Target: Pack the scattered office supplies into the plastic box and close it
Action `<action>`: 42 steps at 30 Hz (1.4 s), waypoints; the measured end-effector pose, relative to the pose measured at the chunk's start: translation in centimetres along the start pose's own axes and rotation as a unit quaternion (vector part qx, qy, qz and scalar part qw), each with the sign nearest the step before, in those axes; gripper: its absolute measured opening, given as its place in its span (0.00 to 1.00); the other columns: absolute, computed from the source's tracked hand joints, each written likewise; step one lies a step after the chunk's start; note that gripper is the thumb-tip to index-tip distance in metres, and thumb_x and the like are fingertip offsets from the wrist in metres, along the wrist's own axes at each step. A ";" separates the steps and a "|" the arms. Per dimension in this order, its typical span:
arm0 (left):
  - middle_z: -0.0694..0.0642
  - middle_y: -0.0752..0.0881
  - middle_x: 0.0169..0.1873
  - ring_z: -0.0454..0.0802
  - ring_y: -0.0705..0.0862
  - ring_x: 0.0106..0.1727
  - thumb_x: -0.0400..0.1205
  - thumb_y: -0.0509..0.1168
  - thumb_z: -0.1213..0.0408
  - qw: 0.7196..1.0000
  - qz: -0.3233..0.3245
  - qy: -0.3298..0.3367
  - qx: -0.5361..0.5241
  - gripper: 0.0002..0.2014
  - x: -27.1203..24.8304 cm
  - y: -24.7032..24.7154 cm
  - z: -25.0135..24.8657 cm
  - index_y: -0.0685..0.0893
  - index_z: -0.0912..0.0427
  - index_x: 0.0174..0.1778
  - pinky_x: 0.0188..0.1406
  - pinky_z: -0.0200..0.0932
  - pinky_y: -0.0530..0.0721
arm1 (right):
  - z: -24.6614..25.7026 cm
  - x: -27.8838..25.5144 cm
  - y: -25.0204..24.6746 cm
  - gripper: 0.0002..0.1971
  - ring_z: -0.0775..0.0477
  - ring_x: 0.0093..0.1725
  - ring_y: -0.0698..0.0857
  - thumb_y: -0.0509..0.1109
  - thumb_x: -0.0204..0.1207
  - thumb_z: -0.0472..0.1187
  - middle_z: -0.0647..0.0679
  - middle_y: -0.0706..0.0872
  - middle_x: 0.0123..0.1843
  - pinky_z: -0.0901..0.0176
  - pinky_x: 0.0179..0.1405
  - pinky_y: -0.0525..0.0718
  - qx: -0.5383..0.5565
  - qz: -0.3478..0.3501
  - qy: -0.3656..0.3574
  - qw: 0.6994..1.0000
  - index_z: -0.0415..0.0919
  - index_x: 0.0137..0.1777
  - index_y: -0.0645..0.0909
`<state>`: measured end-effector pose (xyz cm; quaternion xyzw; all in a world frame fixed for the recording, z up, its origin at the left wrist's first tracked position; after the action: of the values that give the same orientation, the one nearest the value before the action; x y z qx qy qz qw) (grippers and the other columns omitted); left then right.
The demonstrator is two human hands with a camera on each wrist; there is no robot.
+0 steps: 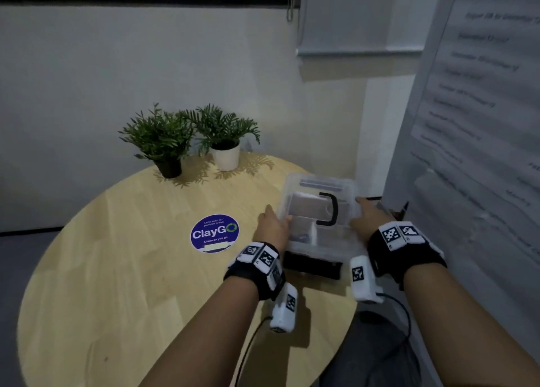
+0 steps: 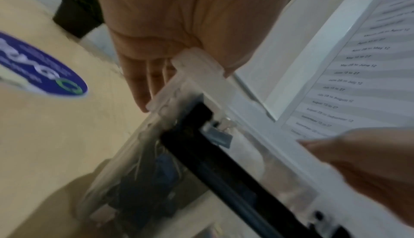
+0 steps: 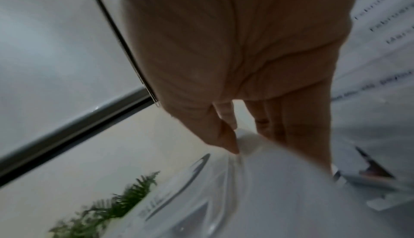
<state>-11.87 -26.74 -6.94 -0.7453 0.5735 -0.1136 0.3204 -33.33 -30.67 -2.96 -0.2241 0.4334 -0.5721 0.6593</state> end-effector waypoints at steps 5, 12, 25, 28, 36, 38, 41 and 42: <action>0.65 0.60 0.81 0.65 0.64 0.80 0.79 0.65 0.45 0.996 -0.081 -0.035 -0.018 0.44 -0.2 -6.7 4.0 0.49 0.59 0.84 0.77 0.58 0.68 | 2.3 -5.0 6.3 0.28 0.35 0.55 0.86 0.64 0.78 0.54 0.41 0.78 0.66 0.43 0.51 0.86 0.021 0.054 -0.019 0.998 0.38 0.70 0.63; 0.55 0.84 0.61 0.57 0.85 0.57 0.75 0.72 0.47 0.938 0.052 -0.187 -0.287 0.41 -5.9 -3.9 11.2 0.62 0.60 0.79 0.52 0.51 0.83 | 5.4 -2.0 -0.3 0.28 0.34 0.62 0.81 0.62 0.78 0.59 0.37 0.81 0.64 0.47 0.51 0.79 -0.121 -0.158 -0.045 0.979 0.35 0.65 0.75; 0.51 0.80 0.59 0.52 0.83 0.57 0.67 0.78 0.52 0.975 -0.059 -0.015 -0.215 0.37 -3.0 -4.0 5.2 0.68 0.52 0.69 0.58 0.50 0.84 | 1.8 2.3 2.2 0.43 0.34 0.65 0.81 0.61 0.75 0.68 0.31 0.78 0.70 0.49 0.53 0.78 -0.067 -0.100 0.030 0.992 0.27 0.71 0.69; 0.53 0.79 0.63 0.55 0.83 0.59 0.55 0.79 0.44 0.981 -0.072 -0.001 -0.183 0.49 -1.9 -3.7 4.4 0.64 0.49 0.70 0.57 0.58 0.86 | 1.5 2.0 2.3 0.51 0.34 0.64 0.82 0.60 0.67 0.76 0.34 0.78 0.69 0.47 0.52 0.80 -0.067 -0.151 0.019 0.986 0.31 0.75 0.64; 0.58 0.73 0.72 0.61 0.81 0.65 0.68 0.74 0.42 0.997 -0.060 -0.001 -0.049 0.48 -0.4 -2.5 3.8 0.57 0.55 0.78 0.61 0.59 0.84 | 1.1 2.5 2.3 0.48 0.35 0.60 0.84 0.55 0.70 0.76 0.34 0.80 0.66 0.48 0.50 0.82 -0.152 -0.181 0.029 0.971 0.31 0.71 0.68; 0.59 0.70 0.76 0.63 0.79 0.68 0.70 0.71 0.39 0.999 -0.034 -0.008 0.011 0.48 0.2 -2.6 3.7 0.55 0.57 0.80 0.64 0.59 0.82 | 1.0 2.8 2.2 0.49 0.35 0.63 0.82 0.55 0.71 0.75 0.34 0.78 0.69 0.47 0.53 0.82 -0.133 -0.159 0.029 0.978 0.30 0.74 0.65; 0.60 0.75 0.74 0.64 0.80 0.68 0.76 0.62 0.36 0.990 0.039 0.033 0.132 0.43 -1.2 -4.1 1.9 0.55 0.56 0.81 0.62 0.54 0.82 | 2.0 2.0 1.6 0.45 0.33 0.68 0.77 0.57 0.74 0.70 0.33 0.73 0.73 0.45 0.64 0.79 -0.123 -0.151 0.002 0.981 0.30 0.76 0.62; 0.60 0.76 0.73 0.62 0.80 0.68 0.80 0.58 0.38 0.984 0.060 0.060 0.155 0.39 -1.5 -4.7 1.6 0.57 0.56 0.81 0.62 0.50 0.81 | 3.2 1.5 1.4 0.43 0.32 0.71 0.74 0.57 0.75 0.68 0.34 0.70 0.75 0.43 0.69 0.75 -0.142 -0.158 -0.019 0.977 0.32 0.78 0.60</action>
<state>-7.80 -24.19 -4.97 -0.6424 0.6110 -0.2266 0.4034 -29.92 -32.36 -2.91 -0.3917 0.4567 -0.5972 0.5304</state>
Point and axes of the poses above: each hand's wrist, its own x-axis towards the middle knuckle, its own y-axis out of the palm, z = x × y, the point moved 9 cm from there along x, towards the middle knuckle
